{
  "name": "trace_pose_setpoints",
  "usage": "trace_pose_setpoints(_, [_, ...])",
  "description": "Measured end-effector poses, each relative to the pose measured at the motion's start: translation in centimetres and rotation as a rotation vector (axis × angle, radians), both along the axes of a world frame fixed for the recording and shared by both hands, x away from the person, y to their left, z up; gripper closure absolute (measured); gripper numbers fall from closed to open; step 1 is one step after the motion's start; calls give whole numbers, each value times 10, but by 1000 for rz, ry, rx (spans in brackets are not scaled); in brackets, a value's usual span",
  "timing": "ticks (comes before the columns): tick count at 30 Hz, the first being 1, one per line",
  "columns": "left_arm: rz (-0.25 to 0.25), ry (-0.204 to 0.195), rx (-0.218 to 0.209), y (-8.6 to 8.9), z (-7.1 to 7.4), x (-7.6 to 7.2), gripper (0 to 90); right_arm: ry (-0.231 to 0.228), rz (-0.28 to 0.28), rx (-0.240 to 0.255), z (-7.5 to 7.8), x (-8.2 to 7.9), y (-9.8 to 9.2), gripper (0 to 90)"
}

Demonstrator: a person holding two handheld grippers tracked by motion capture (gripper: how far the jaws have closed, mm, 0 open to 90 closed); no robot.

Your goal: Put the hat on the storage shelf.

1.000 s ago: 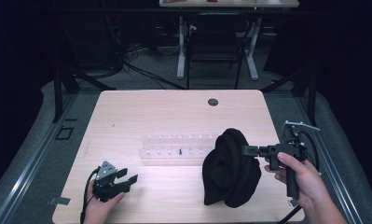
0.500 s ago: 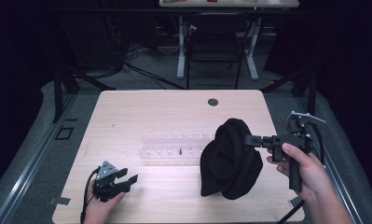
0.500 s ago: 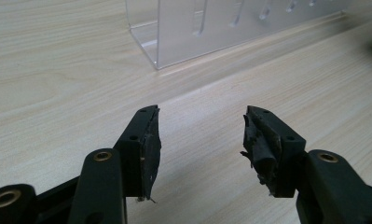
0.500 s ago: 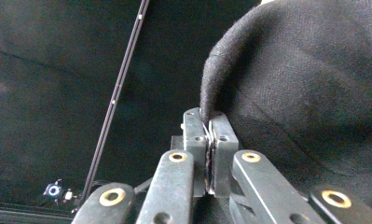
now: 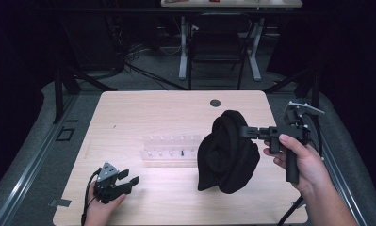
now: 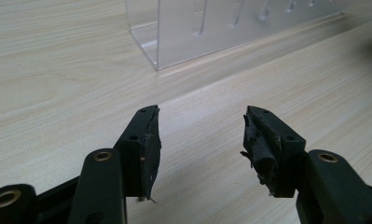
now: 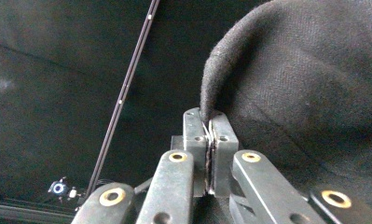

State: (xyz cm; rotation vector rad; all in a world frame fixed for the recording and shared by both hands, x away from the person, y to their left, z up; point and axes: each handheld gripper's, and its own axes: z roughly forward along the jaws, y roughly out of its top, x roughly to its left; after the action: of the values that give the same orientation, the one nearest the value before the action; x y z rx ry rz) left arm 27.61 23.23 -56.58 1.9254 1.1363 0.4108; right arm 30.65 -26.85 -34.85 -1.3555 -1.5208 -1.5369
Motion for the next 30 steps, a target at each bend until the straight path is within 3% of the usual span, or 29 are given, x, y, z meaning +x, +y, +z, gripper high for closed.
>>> trace_pose_setpoints(6, [0, 0, 0, 0, 0, 0, 458, -19, 11, 13, 10, 5, 10, 882])
trace_pose_setpoints(15, [-3, 5, 3, 1, 1, 0, 459, -33, 26, -5, 24, 14, 25, 882])
trace_pose_setpoints(30, [-3, 0, 0, 1, 1, 1, 459, -48, 37, -35, 30, 35, 48, 882])
